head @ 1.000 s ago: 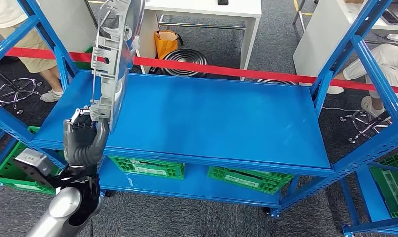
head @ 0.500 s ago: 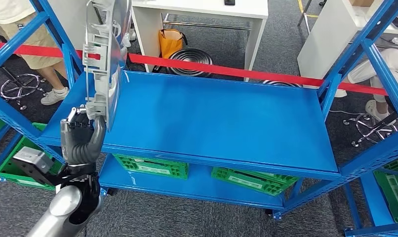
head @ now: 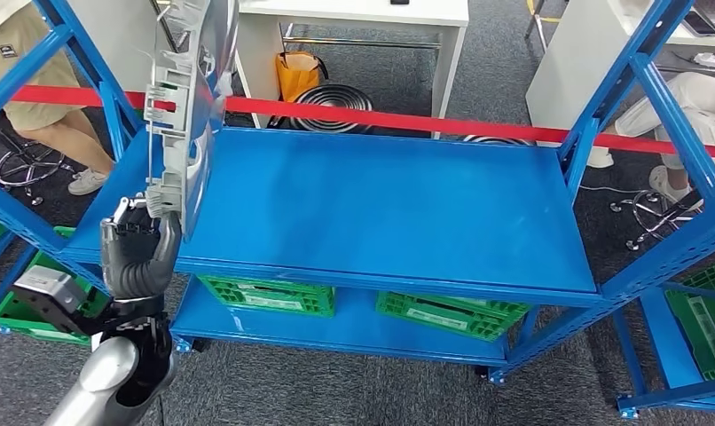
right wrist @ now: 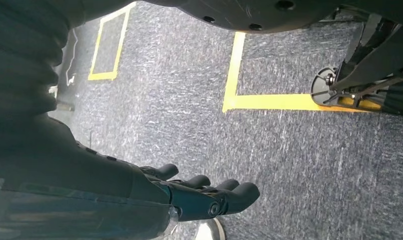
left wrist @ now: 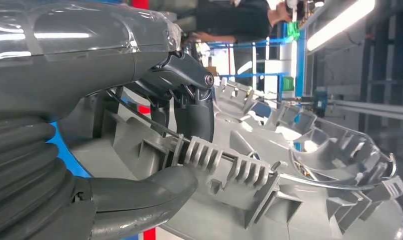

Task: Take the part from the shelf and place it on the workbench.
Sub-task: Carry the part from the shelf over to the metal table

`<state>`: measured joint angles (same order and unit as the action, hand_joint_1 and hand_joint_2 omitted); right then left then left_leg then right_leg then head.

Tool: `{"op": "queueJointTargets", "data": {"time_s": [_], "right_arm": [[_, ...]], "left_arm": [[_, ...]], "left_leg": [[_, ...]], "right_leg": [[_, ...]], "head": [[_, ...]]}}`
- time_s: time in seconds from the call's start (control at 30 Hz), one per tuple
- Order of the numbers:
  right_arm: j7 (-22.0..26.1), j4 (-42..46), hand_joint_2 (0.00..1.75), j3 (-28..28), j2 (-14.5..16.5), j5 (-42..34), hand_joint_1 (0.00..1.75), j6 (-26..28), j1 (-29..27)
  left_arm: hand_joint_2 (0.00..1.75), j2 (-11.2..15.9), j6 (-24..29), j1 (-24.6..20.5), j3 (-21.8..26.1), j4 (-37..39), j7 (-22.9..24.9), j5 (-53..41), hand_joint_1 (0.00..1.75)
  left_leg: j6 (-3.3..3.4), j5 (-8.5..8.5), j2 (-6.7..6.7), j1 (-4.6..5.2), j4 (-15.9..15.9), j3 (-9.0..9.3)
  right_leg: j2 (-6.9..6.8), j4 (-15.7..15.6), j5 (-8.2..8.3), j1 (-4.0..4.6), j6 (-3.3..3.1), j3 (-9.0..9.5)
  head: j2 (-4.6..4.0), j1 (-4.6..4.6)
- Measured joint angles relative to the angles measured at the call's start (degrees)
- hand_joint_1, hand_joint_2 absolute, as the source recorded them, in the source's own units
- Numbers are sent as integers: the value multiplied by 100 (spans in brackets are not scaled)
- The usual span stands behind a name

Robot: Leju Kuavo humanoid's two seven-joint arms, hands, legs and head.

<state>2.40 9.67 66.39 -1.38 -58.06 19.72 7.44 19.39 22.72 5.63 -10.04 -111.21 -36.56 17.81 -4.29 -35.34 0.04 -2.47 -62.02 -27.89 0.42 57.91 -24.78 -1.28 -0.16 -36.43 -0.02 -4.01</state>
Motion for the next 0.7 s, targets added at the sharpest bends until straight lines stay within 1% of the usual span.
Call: {"op": "queueJointTargets", "data": {"time_s": [0.03, 0.07, 0.1, 0.13, 0.17, 0.2, 0.23, 0.27, 0.3, 0.33, 0.37, 0.4, 0.43, 0.47, 0.5, 0.53, 0.57, 0.6, 0.63, 0.67, 0.7], "right_arm": [[1, 0, 175, -2, -9, -2, 0, 2, 6], [3, -1, 175, -4, -19, -3, 0, 4, 11], [5, -1, 175, -5, -28, -1, 0, 4, 14], [8, 2, 175, -5, -29, 7, 0, 4, 9], [10, 1, 175, -5, -33, 22, 0, 4, 0], [11, 1, 175, -5, -36, 42, 0, 3, -11], [11, 1, 175, -5, -38, 67, 0, 2, -20], [11, 2, 175, -5, -38, 86, 0, 1, -21], [11, 2, 175, -5, -37, 101, 0, 0, -18], [11, 3, 175, -5, -36, 110, 0, 1, -13], [11, 4, 175, -5, -35, 113, 0, 1, -8], [11, 5, 175, -4, -33, 115, 0, 2, -7], [11, 8, 175, -4, -30, 116, 0, 2, -5], [11, 13, 175, -3, -27, 117, 0, 3, -2], [11, 18, 175, -3, -31, 116, 0, 8, 8], [11, 24, 175, -3, -42, 115, 0, 17, 19], [11, 31, 175, -3, -51, 115, 0, 26, 36], [11, 35, 175, -3, -61, 113, 0, 34, 53], [11, 40, 175, -3, -65, 111, 0, 38, 62], [11, 45, 175, -4, -57, 110, 0, 38, 69], [9, 49, 175, -4, -46, 108, 0, 38, 71]], "left_arm": [[175, 0, -2, 0, 1, 13, 2, 0, 175], [175, -1, -4, -1, -1, 25, 4, 0, 175], [175, -2, -10, 0, -2, 36, 4, 1, 175], [175, -3, -20, 2, -2, 46, 4, 1, 175], [175, -5, -34, -5, -3, 57, 4, 7, 175], [175, -8, -56, -8, -5, 67, 0, 16, 175], [175, -10, -80, -13, -7, 75, -5, 26, 175], [175, -12, -103, -18, -9, 80, -12, 36, 175], [175, -15, -127, -18, -13, 86, -19, 43, 175], [175, -17, -148, -19, -16, 94, -26, 49, 175], [175, -20, -166, -20, -21, 109, -34, 55, 175], [175, -23, -185, -21, -27, 127, -42, 61, 175], [175, -26, -198, -25, -33, 143, -49, 65, 175], [175, -29, -209, -32, -38, 155, -54, 68, 175], [175, -31, -220, -41, -44, 161, -56, 69, 175], [175, -34, -228, -55, -48, 167, -59, 70, 175], [175, -38, -239, -66, -53, 174, -61, 70, 175], [175, -42, -252, -77, -61, 184, -63, 70, 175], [175, -46, -264, -85, -70, 197, -66, 70, 175], [175, -49, -273, -88, -82, 208, -66, 70, 175], [175, -51, -277, -91, -94, 218, -65, 70, 175]], "left_leg": [[-5, 112, -21, -13, 240, 107], [20, 145, -46, -19, 363, 142], [77, 142, -72, -6, 358, 107], [157, 182, -81, -6, 322, 51], [219, 201, -74, -5, 309, 0], [280, 245, -66, 5, 294, -53], [336, 299, -60, 16, 290, -113], [384, 361, -56, 36, 289, -187], [417, 425, -57, 65, 288, -266], [439, 489, -57, 100, 285, -349], [459, 552, -56, 141, 283, -434], [473, 612, -58, 187, 281, -515], [485, 670, -61, 236, 281, -591], [496, 727, -67, 283, 281, -661], [507, 783, -77, 310, 282, -717], [511, 836, -78, 336, 284, -762], [505, 892, -75, 340, 291, -794], [491, 945, -68, 326, 305, -813], [471, 1000, -58, 315, 327, -825], [454, 1050, -57, 303, 355, -836], [437, 1039, -57, 299, 362, -856]], "right_leg": [[19, 47, 18, -11, 53, -49], [44, 85, 45, -11, 107, -91], [68, 97, 86, -4, 150, -119], [85, 91, 133, 0, 183, -133], [86, 88, 153, -4, 209, -152], [67, 124, 87, -8, 226, -181], [43, 251, -82, -9, 238, -231], [15, 499, -347, -5, 242, -304], [-3, 851, -653, 10, 237, -390], [-8, 1228, -905, 28, 222, -460], [-11, 1532, -1053, 52, 194, -484], [-11, 1683, -1081, 84, 146, -438], [-10, 1630, -1006, 125, 78, -301], [-10, 1376, -884, 181, -19, -69], [-4, 973, -789, 261, -145, 241], [-10, 511, -758, 341, -279, 559], [-23, 133, -756, 409, -371, 804], [-28, -114, -763, 465, -432, 946], [-37, -233, -746, 492, -456, 989], [-36, -295, -662, 493, -455, 982], [-34, -371, -564, 482, -454, 975]], "head": [[0, -20], [0, -36], [0, -46], [0, -41], [0, -21], [0, 5], [0, 34], [0, 66], [0, 85], [0, 95], [0, 98], [0, 101], [0, 102], [0, 101], [0, 97], [0, 91], [0, 86], [0, 82], [0, 84], [0, 89], [0, 95]]}}
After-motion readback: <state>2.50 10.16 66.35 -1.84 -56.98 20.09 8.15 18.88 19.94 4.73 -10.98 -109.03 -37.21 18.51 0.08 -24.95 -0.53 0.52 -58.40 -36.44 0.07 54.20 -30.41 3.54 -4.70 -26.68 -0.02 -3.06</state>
